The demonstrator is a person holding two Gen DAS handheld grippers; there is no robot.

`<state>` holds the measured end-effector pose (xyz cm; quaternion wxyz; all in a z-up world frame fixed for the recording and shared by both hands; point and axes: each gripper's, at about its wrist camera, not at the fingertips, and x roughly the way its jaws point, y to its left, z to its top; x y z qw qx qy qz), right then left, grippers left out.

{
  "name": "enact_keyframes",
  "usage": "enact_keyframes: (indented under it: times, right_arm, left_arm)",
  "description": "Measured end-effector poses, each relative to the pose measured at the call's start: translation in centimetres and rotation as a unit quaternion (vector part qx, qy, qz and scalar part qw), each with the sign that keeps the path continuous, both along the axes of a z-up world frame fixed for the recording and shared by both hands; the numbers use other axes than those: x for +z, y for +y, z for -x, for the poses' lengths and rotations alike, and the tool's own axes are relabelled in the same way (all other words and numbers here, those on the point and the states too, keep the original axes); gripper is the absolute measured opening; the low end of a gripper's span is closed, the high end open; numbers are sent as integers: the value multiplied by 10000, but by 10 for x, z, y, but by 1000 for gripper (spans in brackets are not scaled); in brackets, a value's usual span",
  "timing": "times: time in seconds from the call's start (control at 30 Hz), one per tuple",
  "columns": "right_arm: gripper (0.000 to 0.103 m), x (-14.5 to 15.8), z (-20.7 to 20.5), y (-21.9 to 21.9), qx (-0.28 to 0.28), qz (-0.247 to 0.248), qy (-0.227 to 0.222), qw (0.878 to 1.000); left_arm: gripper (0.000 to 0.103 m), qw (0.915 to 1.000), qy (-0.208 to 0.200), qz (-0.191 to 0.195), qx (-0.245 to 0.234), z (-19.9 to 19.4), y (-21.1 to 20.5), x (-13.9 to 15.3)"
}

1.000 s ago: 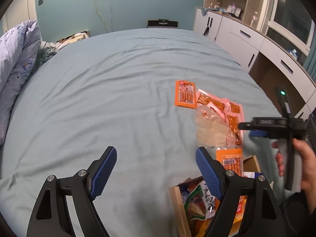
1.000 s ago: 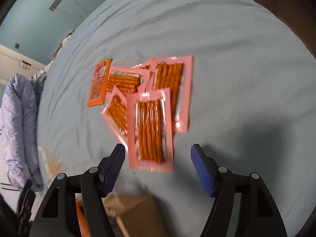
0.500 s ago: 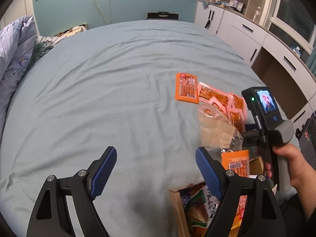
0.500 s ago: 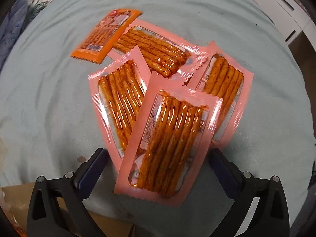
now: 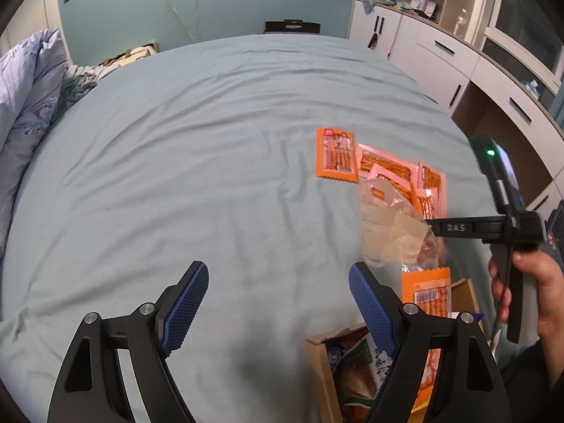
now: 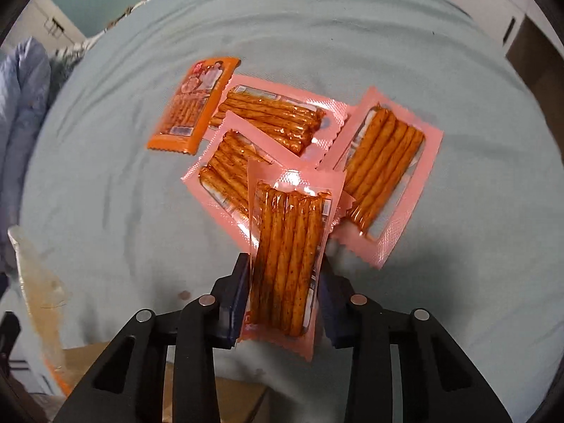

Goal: Organize snacks
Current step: 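Lift the pink pack with the right tool while the left tool grasps an orange pack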

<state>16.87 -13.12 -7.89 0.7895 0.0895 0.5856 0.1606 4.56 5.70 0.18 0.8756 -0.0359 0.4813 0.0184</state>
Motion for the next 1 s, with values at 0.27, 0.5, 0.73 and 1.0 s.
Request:
enact_keyframes:
  times: [0.27, 0.5, 0.73, 1.0]
  right_arm:
    - [33, 63, 28, -23, -110, -771, -724, 9943]
    - [33, 104, 70, -24, 50, -467, -1472, 9880]
    - [33, 122, 89, -39, 57, -598, -1790, 9820]
    - [33, 109, 90, -42, -36, -606, -1823, 9814]
  left_arm:
    - [83, 9999, -40, 107, 82, -1, 7, 1]
    - [83, 9997, 2, -86, 207, -15, 16, -1]
    - [88, 9992, 322, -168, -164, -62, 19, -9]
    - [102, 9893, 1001, -374, -989, -172, -38, -40]
